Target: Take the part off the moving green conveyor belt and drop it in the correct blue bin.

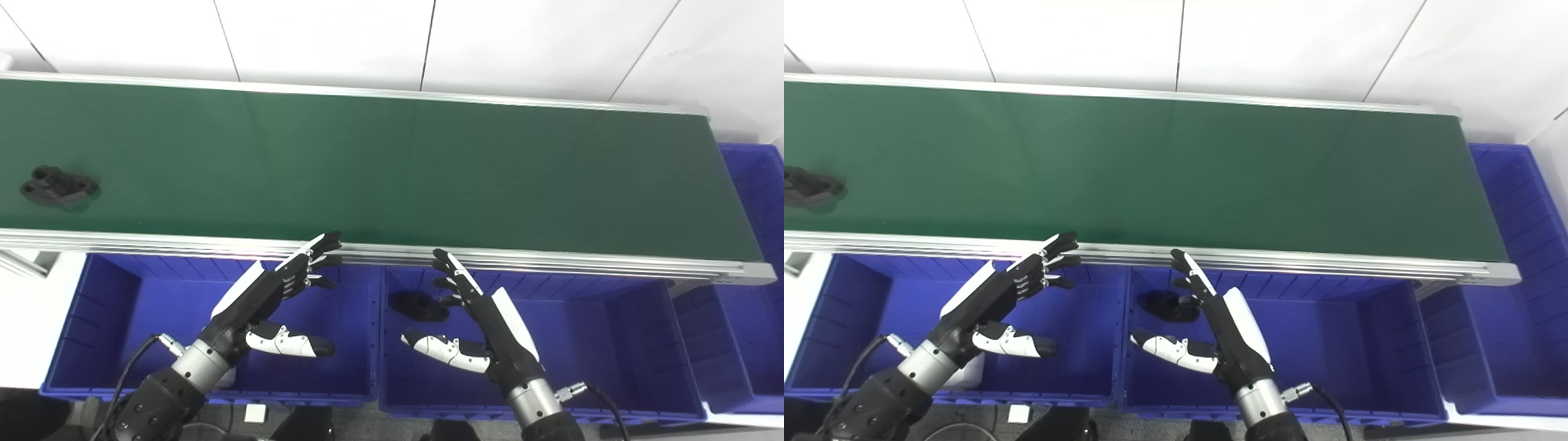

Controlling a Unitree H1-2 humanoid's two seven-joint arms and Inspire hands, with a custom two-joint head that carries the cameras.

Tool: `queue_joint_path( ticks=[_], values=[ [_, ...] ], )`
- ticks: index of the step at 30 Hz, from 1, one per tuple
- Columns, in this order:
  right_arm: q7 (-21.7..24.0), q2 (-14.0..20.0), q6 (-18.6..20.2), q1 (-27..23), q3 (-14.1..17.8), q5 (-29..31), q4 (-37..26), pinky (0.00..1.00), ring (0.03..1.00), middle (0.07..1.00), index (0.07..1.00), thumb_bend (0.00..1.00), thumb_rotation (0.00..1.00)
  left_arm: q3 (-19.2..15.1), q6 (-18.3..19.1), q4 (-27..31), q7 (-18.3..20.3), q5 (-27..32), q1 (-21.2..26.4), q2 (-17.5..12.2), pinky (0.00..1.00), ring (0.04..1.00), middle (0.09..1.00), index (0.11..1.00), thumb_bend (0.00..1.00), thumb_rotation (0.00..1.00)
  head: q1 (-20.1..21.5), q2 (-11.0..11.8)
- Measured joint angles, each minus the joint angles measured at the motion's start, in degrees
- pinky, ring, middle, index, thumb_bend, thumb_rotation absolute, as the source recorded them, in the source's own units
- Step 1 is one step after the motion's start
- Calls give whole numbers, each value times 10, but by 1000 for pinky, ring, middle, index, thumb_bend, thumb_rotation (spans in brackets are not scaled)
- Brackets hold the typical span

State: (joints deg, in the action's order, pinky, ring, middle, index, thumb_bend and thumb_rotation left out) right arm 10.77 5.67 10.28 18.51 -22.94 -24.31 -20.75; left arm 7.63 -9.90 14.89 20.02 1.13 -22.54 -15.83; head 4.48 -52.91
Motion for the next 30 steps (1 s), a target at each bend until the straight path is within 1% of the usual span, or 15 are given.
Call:
queue_joint_path(
  ticks=[7, 10, 11, 13, 14, 15, 16, 17, 18, 19, 20, 21, 23, 25, 30],
  values=[
    [0, 0, 0, -1, 0, 0, 0, 763, 867, 923, 963, 632, 429, 0, 0, 0, 1, 0, 0, 0, 762, 900, 962, 961, 766, 443, 1, 0],
    [0, 0, 1, -1, 0, 0, 0, 762, 867, 922, 962, 633, 428, 0, 0, 0, 2, 0, 0, 0, 766, 904, 962, 960, 762, 434, -12, 11],
    [0, 0, 1, -1, 0, 0, 0, 767, 870, 920, 961, 632, 421, 1, 0, 0, 2, 0, 0, 0, 769, 906, 960, 955, 750, 416, -40, 28],
    [-1, 1, 0, 0, 1, 3, 1, 771, 873, 922, 961, 624, 401, 2, 0, -2, 2, -1, -1, 1, 774, 907, 957, 951, 744, 390, -74, 45],
    [-1, 3, -1, 1, 2, 5, 4, 772, 873, 922, 961, 622, 398, 3, 0, -4, 1, -1, -1, 2, 775, 907, 957, 950, 743, 385, -74, 45],
    [-2, 5, -2, 2, 3, 8, 8, 772, 873, 922, 961, 620, 393, 5, 0, -6, 1, -1, -1, 4, 777, 908, 957, 950, 742, 380, -122, 73],
    [-2, 9, -4, 4, 5, 12, 13, 770, 872, 922, 962, 616, 391, 8, -1, -9, 0, -3, -2, 7, 776, 907, 958, 946, 743, 376, -128, 76],
    [-2, 13, -7, 6, 6, 15, 16, 768, 872, 923, 962, 614, 393, 11, -3, -14, -1, -4, -3, 10, 775, 907, 958, 945, 746, 376, -161, 97],
    [-4, 18, -13, 8, 8, 19, 20, 763, 872, 926, 965, 606, 386, 16, -5, -20, -3, -6, -4, 14, 775, 907, 960, 941, 747, 376, -161, 98],
    [-4, 22, -19, 10, 10, 23, 25, 757, 871, 927, 967, 599, 376, 21, -6, -25, -4, -13, -6, 19, 774, 909, 962, 935, 745, 365, -189, 120],
    [-5, 28, -23, 12, 13, 27, 28, 755, 871, 929, 968, 594, 367, 26, -12, -30, -6, -19, -8, 22, 773, 911, 965, 934, 737, 365, -189, 120],
    [-5, 33, -26, 14, 15, 29, 28, 752, 874, 930, 970, 588, 346, 31, -18, -35, -6, -27, -9, 26, 772, 913, 967, 931, 732, 355, -206, 136],
    [-6, 40, -38, 18, 20, 38, 31, 750, 878, 930, 971, 581, 317, 37, -28, -45, -10, -37, -9, 34, 769, 913, 967, 925, 731, 341, -209, 139],
    [-6, 44, -45, 18, 23, 47, 37, 749, 881, 930, 974, 574, 295, 40, -40, -56, -14, -44, -9, 38, 758, 910, 968, 923, 738, 345, -227, 168],
    [-12, 48, -74, 17, 26, 52, 60, 732, 865, 918, 968, 570, 273, 45, -66, -82, -24, -55, -4, 50, 745, 901, 962, 912, 748, 325, -230, 191]
  ],
)
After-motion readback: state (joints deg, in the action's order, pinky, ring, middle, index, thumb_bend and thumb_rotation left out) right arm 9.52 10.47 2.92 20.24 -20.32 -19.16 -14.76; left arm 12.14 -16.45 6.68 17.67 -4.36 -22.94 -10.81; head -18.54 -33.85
